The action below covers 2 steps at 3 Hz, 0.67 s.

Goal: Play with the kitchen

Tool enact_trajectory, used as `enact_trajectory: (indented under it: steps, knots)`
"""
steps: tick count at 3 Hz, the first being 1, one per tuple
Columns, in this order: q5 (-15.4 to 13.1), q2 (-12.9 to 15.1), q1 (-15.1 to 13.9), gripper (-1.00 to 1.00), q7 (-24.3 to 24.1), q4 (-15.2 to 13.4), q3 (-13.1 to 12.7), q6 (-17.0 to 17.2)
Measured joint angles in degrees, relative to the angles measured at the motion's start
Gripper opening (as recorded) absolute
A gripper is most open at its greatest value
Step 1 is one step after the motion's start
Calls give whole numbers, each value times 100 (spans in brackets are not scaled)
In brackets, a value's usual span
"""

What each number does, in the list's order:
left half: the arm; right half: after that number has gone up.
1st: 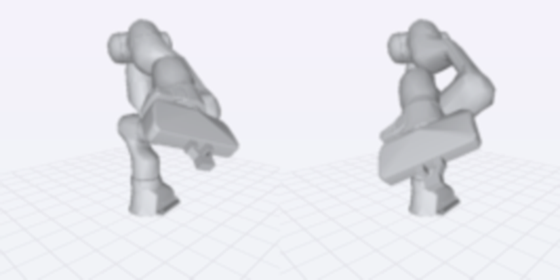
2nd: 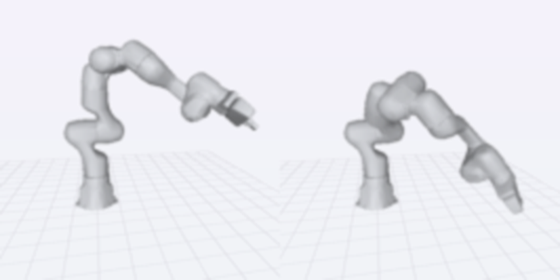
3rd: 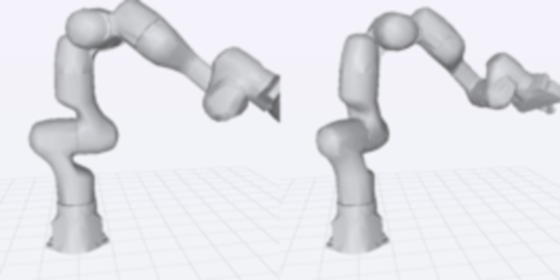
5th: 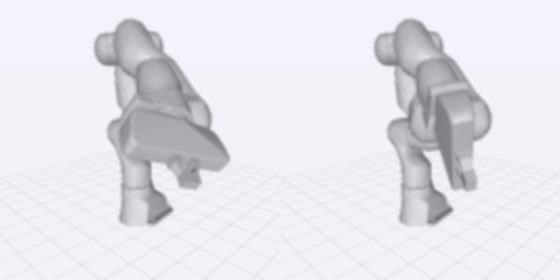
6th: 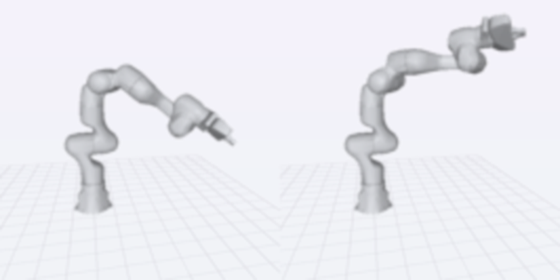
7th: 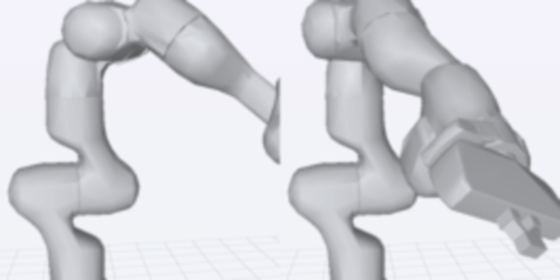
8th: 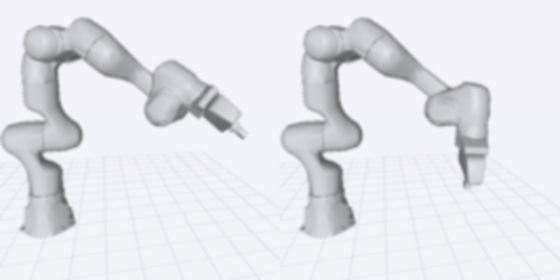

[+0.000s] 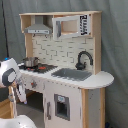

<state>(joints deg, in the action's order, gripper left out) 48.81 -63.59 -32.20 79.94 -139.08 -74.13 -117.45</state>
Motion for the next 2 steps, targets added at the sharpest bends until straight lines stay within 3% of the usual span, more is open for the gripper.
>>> enact_trajectory:
  steps: [2]
  knots:
    - [913, 0, -375, 100, 562, 2, -462, -252]
